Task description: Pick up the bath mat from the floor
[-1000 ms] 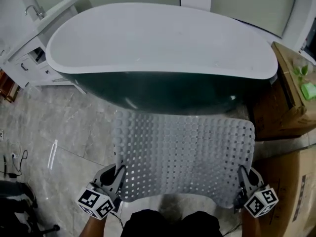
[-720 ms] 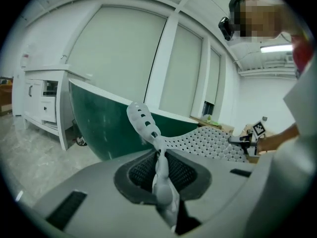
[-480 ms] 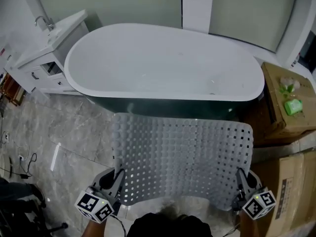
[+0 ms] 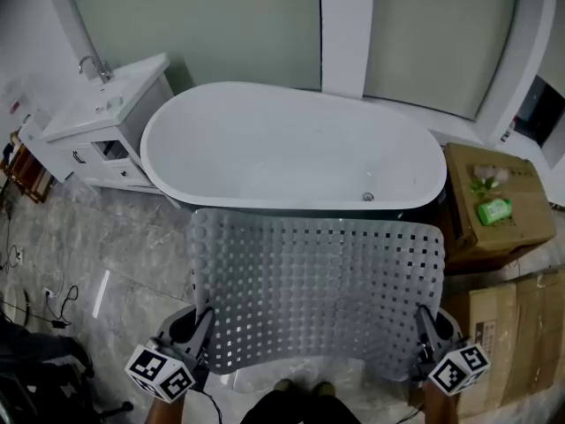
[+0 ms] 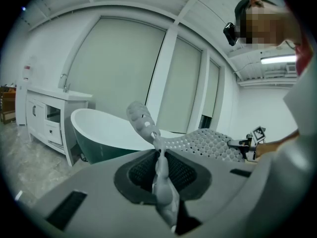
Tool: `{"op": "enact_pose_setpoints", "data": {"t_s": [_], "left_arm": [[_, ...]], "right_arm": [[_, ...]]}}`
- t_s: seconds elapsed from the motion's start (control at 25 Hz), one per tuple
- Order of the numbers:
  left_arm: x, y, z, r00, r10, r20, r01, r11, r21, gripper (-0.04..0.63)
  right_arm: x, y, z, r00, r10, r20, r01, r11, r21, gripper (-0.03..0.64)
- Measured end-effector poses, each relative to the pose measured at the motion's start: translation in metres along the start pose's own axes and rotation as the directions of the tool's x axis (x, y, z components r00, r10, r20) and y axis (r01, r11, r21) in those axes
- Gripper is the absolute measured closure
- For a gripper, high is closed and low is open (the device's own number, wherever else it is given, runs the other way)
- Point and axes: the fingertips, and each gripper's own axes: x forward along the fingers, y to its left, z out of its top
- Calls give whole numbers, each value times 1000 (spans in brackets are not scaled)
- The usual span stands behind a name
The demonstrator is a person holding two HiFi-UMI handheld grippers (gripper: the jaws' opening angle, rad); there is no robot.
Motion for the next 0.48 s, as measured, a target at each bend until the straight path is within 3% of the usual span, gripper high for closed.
{"op": "enact_pose_setpoints", "data": {"t_s": [0.48], "left_arm": [[-67,-39,101,998,-34,45,34,999,-1,545]], "right_arm": [[-67,56,98,996,6,84,-7,1000,11,572]]}}
